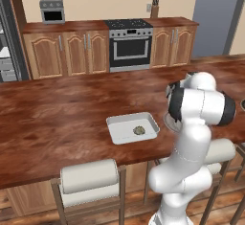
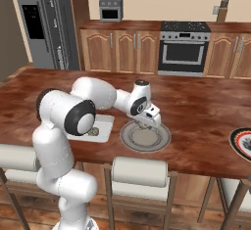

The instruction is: Place two dumplings into each of the tupperware containers and then place the containers in the fridge.

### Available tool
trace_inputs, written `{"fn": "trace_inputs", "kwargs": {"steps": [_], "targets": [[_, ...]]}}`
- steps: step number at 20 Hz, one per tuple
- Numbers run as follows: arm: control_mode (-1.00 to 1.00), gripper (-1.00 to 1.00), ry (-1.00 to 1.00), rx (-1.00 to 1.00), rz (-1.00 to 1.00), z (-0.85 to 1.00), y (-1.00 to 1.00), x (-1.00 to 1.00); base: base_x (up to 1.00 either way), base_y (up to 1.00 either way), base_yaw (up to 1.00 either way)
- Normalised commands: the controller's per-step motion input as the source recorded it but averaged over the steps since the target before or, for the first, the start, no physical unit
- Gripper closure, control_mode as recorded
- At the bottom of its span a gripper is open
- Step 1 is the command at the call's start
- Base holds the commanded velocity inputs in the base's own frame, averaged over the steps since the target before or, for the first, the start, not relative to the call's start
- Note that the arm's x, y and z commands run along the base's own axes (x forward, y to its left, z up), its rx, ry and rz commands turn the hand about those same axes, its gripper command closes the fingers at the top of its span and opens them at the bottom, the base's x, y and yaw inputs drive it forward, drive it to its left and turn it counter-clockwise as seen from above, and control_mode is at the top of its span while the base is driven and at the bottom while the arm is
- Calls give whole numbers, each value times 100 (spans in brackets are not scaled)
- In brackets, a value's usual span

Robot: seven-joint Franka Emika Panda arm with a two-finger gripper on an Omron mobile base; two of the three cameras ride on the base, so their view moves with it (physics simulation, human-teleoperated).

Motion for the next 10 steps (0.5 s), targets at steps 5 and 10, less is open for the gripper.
{"fn": "trace_inputs", "kwargs": {"steps": [5,10], "targets": [[-100,100,5,0,0,63,76,-44,0,0,0],[-100,100,9,0,0,23,82,-55,0,0,0]]}}
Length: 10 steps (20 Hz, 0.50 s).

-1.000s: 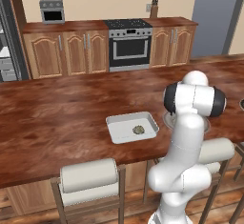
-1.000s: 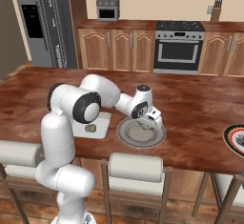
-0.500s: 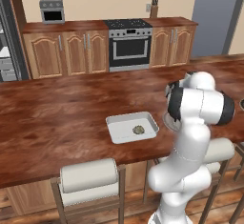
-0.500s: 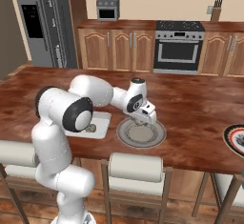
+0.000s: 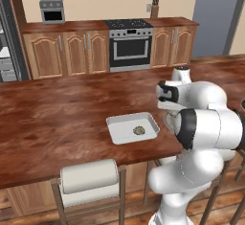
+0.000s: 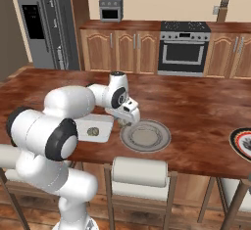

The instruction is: Place two dumplings into each of the tupperware containers and then place the containers in the fridge.

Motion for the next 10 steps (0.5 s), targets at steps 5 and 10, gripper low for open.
{"fn": "trace_inputs", "kwargs": {"steps": [5,10], "targets": [[-100,100,8,0,2,6,98,-22,0,0,0],[-100,100,12,4,11,8,83,8,0,0,0]]}}
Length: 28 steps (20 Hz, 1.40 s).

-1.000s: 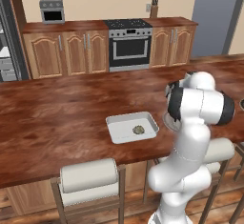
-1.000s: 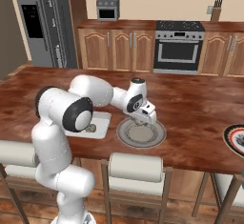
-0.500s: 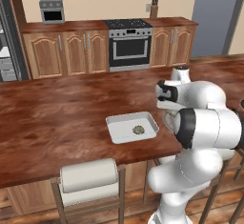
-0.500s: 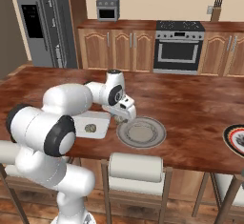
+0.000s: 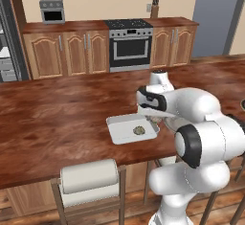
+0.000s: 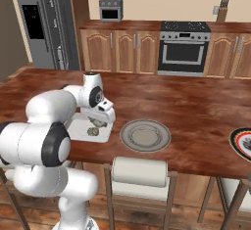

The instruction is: Place two dumplings into each of the tupperware containers and then place the containers in the fridge.

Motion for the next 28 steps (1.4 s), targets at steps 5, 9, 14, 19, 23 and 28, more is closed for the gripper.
{"fn": "trace_inputs", "kwargs": {"steps": [5,9,14,19,23,28], "targets": [[-100,100,14,3,13,-2,86,12,0,0,0],[-100,100,12,2,12,-3,69,46,0,0,0],[-100,100,11,2,10,-12,41,55,0,0,0],[-100,100,8,0,7,-41,27,27,0,0,0],[-100,100,10,0,7,-50,20,28,0,0,0],[-100,100,7,0,6,-32,6,30,0,0,0]]}}
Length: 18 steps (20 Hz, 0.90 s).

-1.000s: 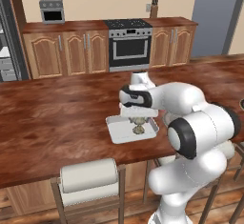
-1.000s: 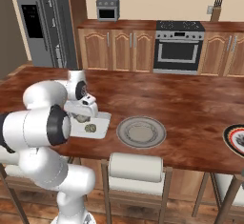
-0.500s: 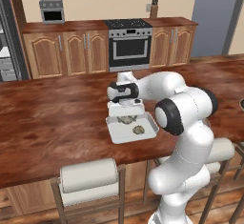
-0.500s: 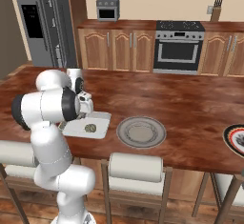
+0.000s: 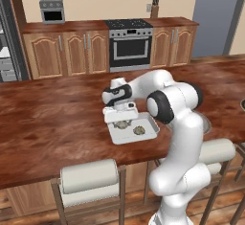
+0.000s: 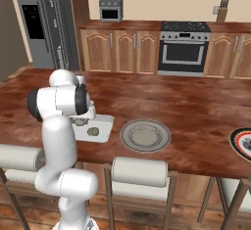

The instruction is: Place two dumplings into each of the tupperware containers and then place the containers in the fridge.

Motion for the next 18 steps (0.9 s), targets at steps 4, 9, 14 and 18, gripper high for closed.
{"fn": "trace_inputs", "kwargs": {"steps": [4,9,14,18], "targets": [[-100,100,5,0,5,-7,0,5,0,0,0],[-100,-100,3,0,3,-10,0,0,0,0,0],[-100,-100,0,0,0,0,0,-2,0,0,0],[-100,-100,0,0,0,-3,0,0,0,0,0]]}}
